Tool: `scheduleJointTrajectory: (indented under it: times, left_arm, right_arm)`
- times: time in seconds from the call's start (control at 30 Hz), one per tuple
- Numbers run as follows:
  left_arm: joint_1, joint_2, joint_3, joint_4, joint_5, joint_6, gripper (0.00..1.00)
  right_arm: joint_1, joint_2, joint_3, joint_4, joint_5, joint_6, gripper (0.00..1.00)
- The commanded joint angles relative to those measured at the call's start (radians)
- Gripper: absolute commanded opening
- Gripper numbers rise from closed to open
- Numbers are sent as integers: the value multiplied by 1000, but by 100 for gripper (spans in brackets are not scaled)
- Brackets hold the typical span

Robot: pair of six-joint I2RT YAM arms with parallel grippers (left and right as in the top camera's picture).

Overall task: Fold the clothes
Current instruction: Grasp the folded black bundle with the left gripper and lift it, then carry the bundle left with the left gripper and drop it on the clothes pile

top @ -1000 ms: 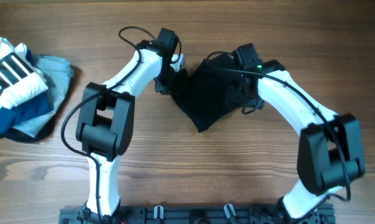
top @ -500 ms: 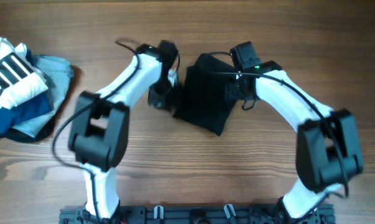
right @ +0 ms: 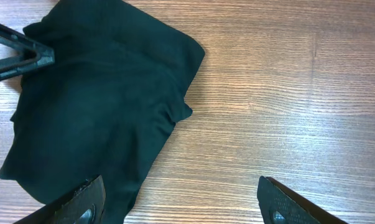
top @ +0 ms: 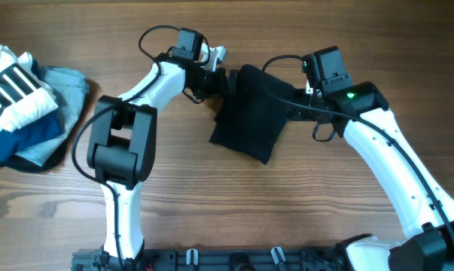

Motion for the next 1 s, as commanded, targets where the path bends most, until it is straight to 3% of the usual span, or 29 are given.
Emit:
scheduleJointTrajectory:
  times: [0.0, 0.03, 0.1, 0.13, 0.2, 0.23, 0.27, 0.37, 0.67, 0.97]
  left_arm:
    - [-50, 76, -6, -50, 96, 16, 94]
    - [-78, 84, -6, -58, 109, 17, 85]
    - [-113, 85, -6, -56, 108, 19, 81]
    - [-127, 85, -6, -51, 108, 19, 69]
    - [-135, 85, -6, -39, 96, 19, 29]
    - [-133, 85, -6, -27, 89, 16, 15]
    - [-127, 84, -5, -14, 90, 16, 6]
    - [-80, 50, 5, -5, 80, 16, 4]
    - [216, -364, 5, -131, -302, 19, 4]
    - [632, -587, 5, -113, -378, 19, 4]
  right_arm:
    - [-5, 0, 1, -1, 14, 17, 79]
    - [-5, 0, 1, -1, 14, 16, 79]
    - [-5, 0, 1, -1, 14, 16, 79]
    - [-5, 0, 1, -3, 14, 16, 79]
    - [-5, 0, 1, -8, 14, 16, 79]
    - [-5, 0, 1, -12, 14, 16, 79]
    - [-5, 0, 1, -16, 14, 16, 79]
    - [-5, 0, 1, -26, 14, 16, 79]
    - [-5, 0, 1, -31, 18, 16, 79]
    - [-5, 0, 1, -42, 18, 16, 79]
